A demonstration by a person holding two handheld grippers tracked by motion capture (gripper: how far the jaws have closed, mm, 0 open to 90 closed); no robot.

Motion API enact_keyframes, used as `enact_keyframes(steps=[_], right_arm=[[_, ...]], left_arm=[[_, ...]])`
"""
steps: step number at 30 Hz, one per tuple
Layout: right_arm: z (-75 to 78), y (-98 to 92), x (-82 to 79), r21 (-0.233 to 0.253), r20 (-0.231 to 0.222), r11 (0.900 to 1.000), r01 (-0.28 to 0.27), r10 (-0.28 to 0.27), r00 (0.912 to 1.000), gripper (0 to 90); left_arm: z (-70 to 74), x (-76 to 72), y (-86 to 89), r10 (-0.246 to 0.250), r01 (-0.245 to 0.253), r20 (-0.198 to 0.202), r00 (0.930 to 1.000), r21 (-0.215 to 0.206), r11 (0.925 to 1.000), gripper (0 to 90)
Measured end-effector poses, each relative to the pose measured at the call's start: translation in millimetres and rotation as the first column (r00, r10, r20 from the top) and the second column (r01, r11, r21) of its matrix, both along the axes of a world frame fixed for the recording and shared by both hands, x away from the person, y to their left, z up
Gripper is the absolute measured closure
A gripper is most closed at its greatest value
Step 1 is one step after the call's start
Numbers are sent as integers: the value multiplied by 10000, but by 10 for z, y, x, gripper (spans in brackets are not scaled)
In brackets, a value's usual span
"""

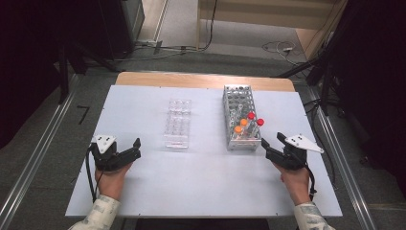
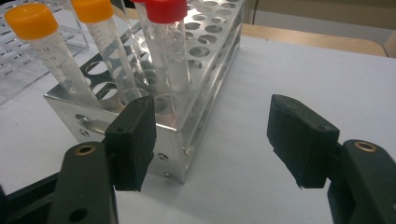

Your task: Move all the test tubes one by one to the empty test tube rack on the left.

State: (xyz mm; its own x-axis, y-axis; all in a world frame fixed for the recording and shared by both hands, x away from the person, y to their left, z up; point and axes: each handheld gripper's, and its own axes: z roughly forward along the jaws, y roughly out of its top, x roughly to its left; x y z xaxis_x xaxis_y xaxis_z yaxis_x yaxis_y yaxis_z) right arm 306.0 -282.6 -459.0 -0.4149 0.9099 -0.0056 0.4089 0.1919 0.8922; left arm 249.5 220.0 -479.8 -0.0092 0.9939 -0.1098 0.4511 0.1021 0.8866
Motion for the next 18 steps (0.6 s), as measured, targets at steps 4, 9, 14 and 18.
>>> enact_keyframes(steps=[4, 9, 14, 18], right_arm=[[2, 65, 49, -15, 42, 10000, -83, 83, 10000, 352], [5, 164, 136, 107, 135, 9996, -252, 250, 9996, 432], [1, 219, 190, 147, 195, 9996, -243, 240, 9995, 487], [-8, 275, 256, 192, 309, 9996, -226, 220, 9993, 558]], left_arm=[[0, 1, 1, -22, 22, -3, 10000, -12, 10000, 59], [-2, 5, 3, -37, 37, -7, 10000, -13, 10000, 60], [-2, 4, 4, -35, 35, -3, 10000, -9, 10000, 60], [2, 0, 7, 6, -6, 7, 10000, 19, 10000, 60]])
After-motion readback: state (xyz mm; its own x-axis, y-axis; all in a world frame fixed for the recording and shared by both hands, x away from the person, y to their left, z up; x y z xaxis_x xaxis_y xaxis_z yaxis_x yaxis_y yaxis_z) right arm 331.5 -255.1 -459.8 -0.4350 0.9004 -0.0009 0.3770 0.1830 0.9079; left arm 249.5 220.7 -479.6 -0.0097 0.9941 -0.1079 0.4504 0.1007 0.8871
